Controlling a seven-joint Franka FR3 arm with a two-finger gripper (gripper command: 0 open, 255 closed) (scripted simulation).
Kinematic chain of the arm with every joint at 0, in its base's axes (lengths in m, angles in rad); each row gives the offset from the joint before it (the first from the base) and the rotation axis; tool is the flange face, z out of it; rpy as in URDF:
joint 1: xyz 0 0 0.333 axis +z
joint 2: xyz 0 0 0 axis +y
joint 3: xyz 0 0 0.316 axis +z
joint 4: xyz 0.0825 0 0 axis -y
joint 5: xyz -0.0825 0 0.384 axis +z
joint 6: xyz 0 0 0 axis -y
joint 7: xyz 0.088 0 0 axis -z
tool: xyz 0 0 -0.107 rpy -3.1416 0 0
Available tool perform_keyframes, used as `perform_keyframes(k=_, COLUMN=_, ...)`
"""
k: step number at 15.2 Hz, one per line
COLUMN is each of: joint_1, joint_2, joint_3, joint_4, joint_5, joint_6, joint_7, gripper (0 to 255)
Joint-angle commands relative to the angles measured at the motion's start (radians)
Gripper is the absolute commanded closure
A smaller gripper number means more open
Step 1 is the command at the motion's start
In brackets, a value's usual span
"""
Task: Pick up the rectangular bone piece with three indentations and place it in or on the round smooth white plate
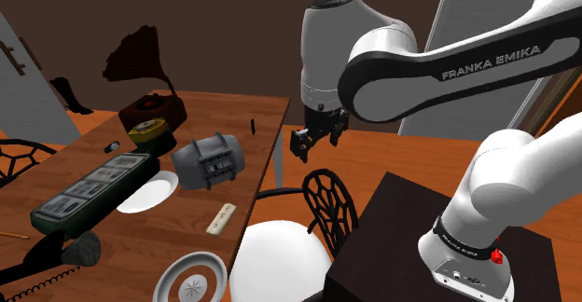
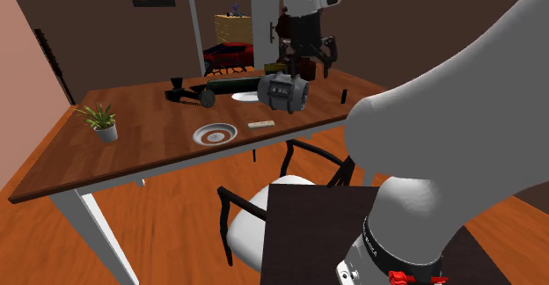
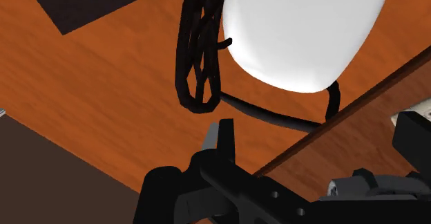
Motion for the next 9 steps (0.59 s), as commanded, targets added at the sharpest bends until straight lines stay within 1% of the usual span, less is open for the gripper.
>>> perform_keyframes(k=1, joint_1=-0.024, joint_2=0.066, joint_3=0.057, joint_4=0.012, joint_5=0.004, joint_6=0.051, joint_7=0.103, gripper=0)
perform_keyframes(k=3, joint_1=-0.054, joint_2=0.141, joint_3=0.116, joint_4=0.034, joint_5=-0.005, joint_6=0.097, joint_7=0.207, gripper=0)
perform_keyframes(k=5, joint_1=-0.089, joint_2=0.223, joint_3=0.175, joint_4=0.063, joint_5=-0.03, joint_6=0.141, joint_7=0.318, gripper=0)
perform_keyframes(k=7, joint_1=-0.13, joint_2=0.315, joint_3=0.236, joint_4=0.1, joint_5=-0.073, joint_6=0.18, joint_7=0.437, gripper=0)
perform_keyframes(k=9, joint_1=-0.171, joint_2=0.417, joint_3=0.293, joint_4=0.144, joint_5=-0.14, joint_6=0.212, joint_7=0.568, gripper=0)
